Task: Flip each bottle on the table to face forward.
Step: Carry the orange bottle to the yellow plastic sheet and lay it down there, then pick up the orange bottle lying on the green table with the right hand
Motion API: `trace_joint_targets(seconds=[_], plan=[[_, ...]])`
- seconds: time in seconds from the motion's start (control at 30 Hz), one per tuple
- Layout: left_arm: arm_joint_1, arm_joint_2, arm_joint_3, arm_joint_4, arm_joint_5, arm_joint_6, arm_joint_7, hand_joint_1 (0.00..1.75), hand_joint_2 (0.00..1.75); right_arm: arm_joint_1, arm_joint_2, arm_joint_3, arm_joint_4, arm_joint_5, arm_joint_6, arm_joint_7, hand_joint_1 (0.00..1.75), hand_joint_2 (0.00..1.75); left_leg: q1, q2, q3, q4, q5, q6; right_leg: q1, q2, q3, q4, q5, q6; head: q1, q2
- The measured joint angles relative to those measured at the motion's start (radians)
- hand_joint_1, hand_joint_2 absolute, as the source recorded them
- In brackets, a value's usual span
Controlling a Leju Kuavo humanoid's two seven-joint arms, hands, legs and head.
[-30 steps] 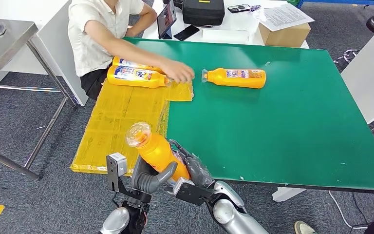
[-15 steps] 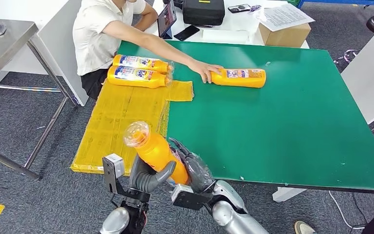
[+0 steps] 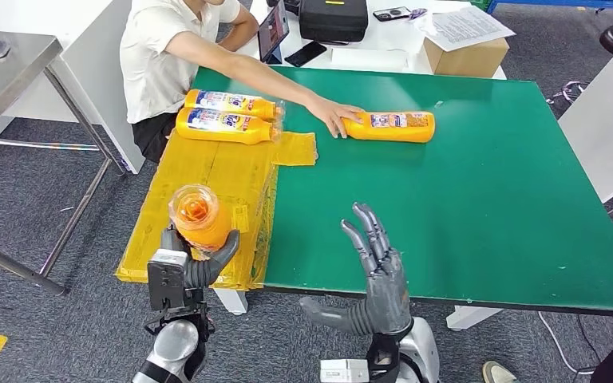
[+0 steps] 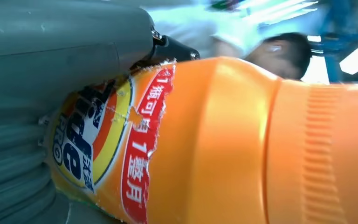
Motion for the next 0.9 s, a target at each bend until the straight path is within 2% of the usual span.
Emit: trace_joint_targets(seconds=[0.17,0.37,0.53,0.73,0.9], plan=[[-0.032,0.014,0.013,0.036,-0.22,0.04,0.038,1.75,1.75,0.01,0.024,-0.053,-0.07,-0.017,0.0,-0.002,0.0,0.0,0.0,0.0,0.0,0.0,0.0,0.0,0.0,0.0,0.0,0.0,0.0,0.0,0.0,0.0],[-0.105,0.034,0.019,0.16,-0.555,0.03,0.175,1.75,1.75,-0.004,0.028,-0.057,-0.068,-0.058,0.0,-0.002,0.0,0.0,0.0,0.0,0.0,0.0,0.001,0.0,0.0,0.0,0.0,0.0,0.0,0.0,0.0,0.0],[-0.199,0.046,0.002,0.337,-0.822,-0.021,0.285,1.75,1.75,-0.03,0.028,-0.042,-0.048,-0.083,0.0,-0.002,0.0,0.0,0.0,0.0,0.0,0.0,0.001,0.0,0.0,0.0,0.0,0.001,0.0,0.0,0.0,0.0],[-0.262,0.05,-0.011,0.457,-0.878,-0.037,0.307,1.75,1.75,-0.043,0.028,-0.029,-0.027,-0.093,0.0,-0.003,0.0,0.0,0.0,0.0,0.0,0.0,0.001,0.0,0.0,0.0,0.0,0.001,0.0,0.0,0.0,0.0],[-0.299,0.051,-0.016,0.504,-0.906,-0.109,0.321,1.75,1.75,-0.046,0.027,-0.02,-0.014,-0.117,0.001,-0.003,0.0,0.0,0.0,0.0,0.0,0.0,0.001,0.0,0.0,0.0,0.0,0.001,0.0,0.0,0.0,0.0]])
